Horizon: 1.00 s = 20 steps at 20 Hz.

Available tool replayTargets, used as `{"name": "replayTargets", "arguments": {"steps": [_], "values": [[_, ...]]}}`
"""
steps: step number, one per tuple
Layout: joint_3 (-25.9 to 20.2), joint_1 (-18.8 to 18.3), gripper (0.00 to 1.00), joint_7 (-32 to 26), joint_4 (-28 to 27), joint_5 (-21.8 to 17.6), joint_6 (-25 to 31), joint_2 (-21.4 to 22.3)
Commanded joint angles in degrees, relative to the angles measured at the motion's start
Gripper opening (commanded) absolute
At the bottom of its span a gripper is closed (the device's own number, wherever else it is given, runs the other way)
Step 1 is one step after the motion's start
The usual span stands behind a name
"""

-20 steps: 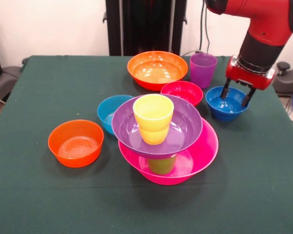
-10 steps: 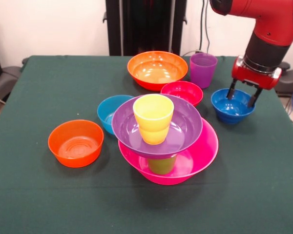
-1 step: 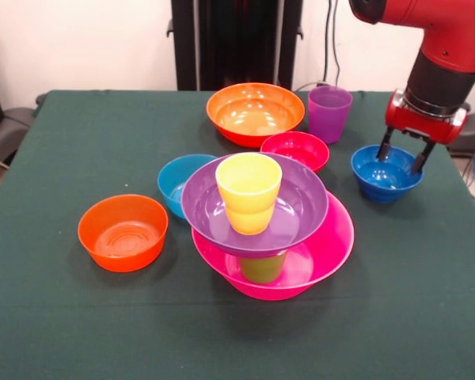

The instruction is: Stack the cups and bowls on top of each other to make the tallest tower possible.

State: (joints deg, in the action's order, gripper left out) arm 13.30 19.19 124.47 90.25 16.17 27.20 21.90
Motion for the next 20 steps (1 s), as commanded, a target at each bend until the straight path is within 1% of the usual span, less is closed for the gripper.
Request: {"name": "replayTargets", "arguments": {"steps": [1,5,9,13,18,20], "values": [[-6.42,0.26,1.0,9.89,1.06,2.58,2.9,-0.17],[-6.63,0.05,1.0,9.37,2.07,2.72,2.71,0.55],[-6.65,-0.24,1.0,9.04,2.3,2.94,4.05,1.6],[-6.6,-0.38,1.0,8.85,1.52,3.08,4.11,0.79],[-6.59,-0.32,1.0,8.72,1.73,3.36,4.19,1.22],[-6.4,-0.12,1.0,9.01,1.07,3.42,4.13,0.67]]}}
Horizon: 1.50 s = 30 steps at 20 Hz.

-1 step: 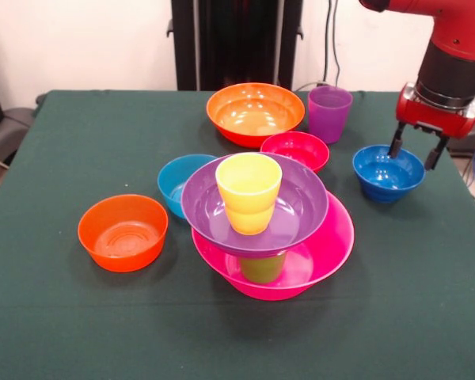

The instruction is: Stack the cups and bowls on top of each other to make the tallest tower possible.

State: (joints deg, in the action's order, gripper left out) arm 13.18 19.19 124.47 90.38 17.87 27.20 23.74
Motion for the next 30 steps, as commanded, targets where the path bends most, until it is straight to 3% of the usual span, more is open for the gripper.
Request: {"name": "replayTargets", "arguments": {"steps": [1,8,16,30], "values": [[-6.09,0.0,1.0,9.19,0.5,1.73,4.01,-1.6],[-5.62,0.64,1.0,9.55,-0.96,1.55,1.62,-4.42],[-4.17,3.28,1.0,12.14,-4.27,2.62,2.72,-6.88],[-3.07,4.8,1.0,12.76,-5.95,4.08,6.35,-6.33]]}}
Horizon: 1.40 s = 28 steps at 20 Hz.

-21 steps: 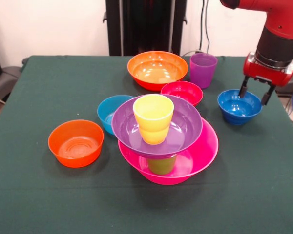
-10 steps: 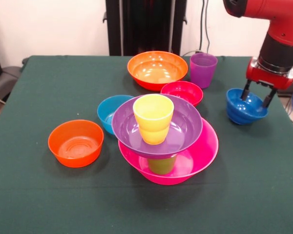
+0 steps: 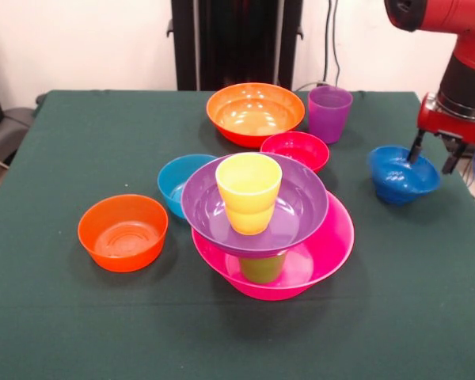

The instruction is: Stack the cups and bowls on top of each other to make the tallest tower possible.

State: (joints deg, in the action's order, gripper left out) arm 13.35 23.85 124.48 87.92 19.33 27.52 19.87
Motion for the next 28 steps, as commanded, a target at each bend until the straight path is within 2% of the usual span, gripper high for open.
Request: {"name": "replayTargets", "arguments": {"steps": [1,7,14,23,28], "values": [[-3.42,-0.08,1.0,12.46,-3.13,2.68,6.11,-2.02],[-3.71,-2.77,1.0,8.98,-1.88,2.01,5.42,-0.91],[-3.08,-5.51,1.0,5.86,-2.44,-0.26,3.95,-2.56],[-2.15,-3.53,1.0,8.22,-6.21,0.21,2.41,-7.13],[-1.87,-2.32,1.0,9.39,-7.03,0.94,4.7,-6.42]]}}
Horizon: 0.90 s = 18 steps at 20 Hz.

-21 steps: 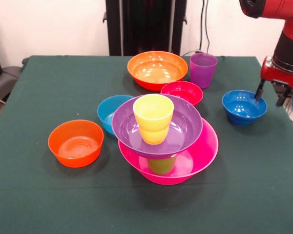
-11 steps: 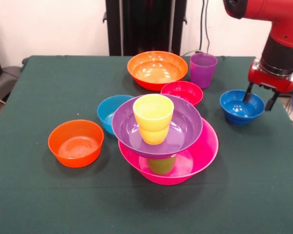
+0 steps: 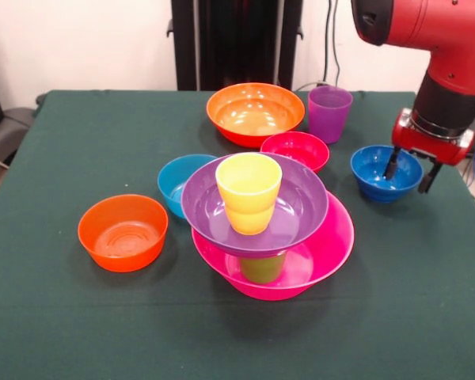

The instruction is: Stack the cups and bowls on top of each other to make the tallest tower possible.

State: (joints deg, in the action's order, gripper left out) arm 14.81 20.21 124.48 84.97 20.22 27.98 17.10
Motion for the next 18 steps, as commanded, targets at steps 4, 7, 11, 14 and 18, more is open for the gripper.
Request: {"name": "replayTargets", "arguments": {"steps": [4,7,11,14,18], "values": [[-2.93,1.95,1.0,9.88,-4.67,0.31,4.26,-4.13],[-2.74,1.92,1.0,9.45,-4.41,0.14,3.38,-4.63],[-2.69,1.63,1.0,8.57,-2.8,-0.37,2.69,-3.97],[-2.38,1.46,1.0,8.11,-1.64,-0.85,2.14,-3.72],[-2.98,0.16,1.0,6.72,0.07,-1.48,0.2,-3.62]]}}
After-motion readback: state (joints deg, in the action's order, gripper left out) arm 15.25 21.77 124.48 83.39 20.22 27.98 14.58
